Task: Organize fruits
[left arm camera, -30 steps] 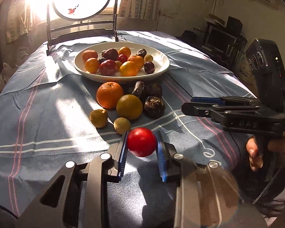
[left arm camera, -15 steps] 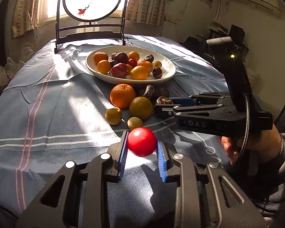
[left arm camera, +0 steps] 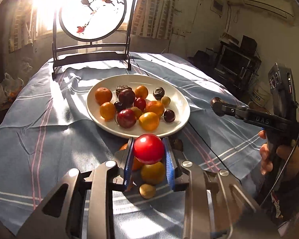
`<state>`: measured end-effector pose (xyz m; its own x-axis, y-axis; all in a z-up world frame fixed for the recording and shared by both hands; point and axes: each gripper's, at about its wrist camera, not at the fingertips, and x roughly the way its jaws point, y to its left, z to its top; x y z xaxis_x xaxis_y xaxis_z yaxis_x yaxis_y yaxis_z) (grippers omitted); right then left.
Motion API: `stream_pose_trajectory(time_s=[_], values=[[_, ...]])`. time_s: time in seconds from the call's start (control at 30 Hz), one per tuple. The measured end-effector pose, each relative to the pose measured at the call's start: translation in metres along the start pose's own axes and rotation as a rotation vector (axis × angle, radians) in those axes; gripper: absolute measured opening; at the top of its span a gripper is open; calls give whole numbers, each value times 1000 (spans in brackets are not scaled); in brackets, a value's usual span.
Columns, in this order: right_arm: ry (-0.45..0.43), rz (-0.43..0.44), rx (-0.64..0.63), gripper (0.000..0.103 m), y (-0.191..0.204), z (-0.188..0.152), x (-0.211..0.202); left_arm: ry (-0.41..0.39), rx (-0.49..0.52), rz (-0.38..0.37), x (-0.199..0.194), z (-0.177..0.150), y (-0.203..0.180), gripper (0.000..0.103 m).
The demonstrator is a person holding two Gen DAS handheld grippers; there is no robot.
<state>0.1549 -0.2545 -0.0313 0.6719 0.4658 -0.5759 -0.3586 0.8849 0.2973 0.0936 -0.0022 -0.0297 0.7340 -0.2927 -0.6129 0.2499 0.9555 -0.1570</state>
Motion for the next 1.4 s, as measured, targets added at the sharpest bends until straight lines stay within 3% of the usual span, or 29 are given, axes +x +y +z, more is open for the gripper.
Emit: stream_pose_trajectory(time_s=[0.1,0.27,0.33,0.37,0.43,0.6,0.77,0.93,1.0,1.1,1.17,1.23,1.4], values=[[0,-8,-2,37,-1,21,24,2,-7,28,28,28,3,27],[47,-52,0,38,-3,41,68,73,-86,39,81,52,22,28],[47,-68,-17,46,0,44,76,75,-109,61,90,56,28,42],[40,-76,-20,55,1,45,74,71,-127,58,89,56,31,45],[19,-69,-23,56,2,43,66,54,-143,42,80,54,33,48],[19,-49,-30,56,5,19,39,47,-112,22,45,30,25,55],[20,-21,-15,56,3,-19,4,90,14,23,11,-21,3,61],[42,11,-1,58,6,-52,-12,162,78,62,11,-60,-4,64],[53,22,7,58,8,-60,-14,175,70,75,16,-64,-2,63],[63,25,6,58,12,-65,-14,184,82,78,26,-65,-5,49],[72,25,5,58,12,-64,-13,171,116,92,28,-65,-12,48],[78,21,2,58,12,-63,-11,186,113,67,33,-66,-15,25],[95,25,-16,58,18,-58,-2,171,129,57,30,-76,-24,22]])
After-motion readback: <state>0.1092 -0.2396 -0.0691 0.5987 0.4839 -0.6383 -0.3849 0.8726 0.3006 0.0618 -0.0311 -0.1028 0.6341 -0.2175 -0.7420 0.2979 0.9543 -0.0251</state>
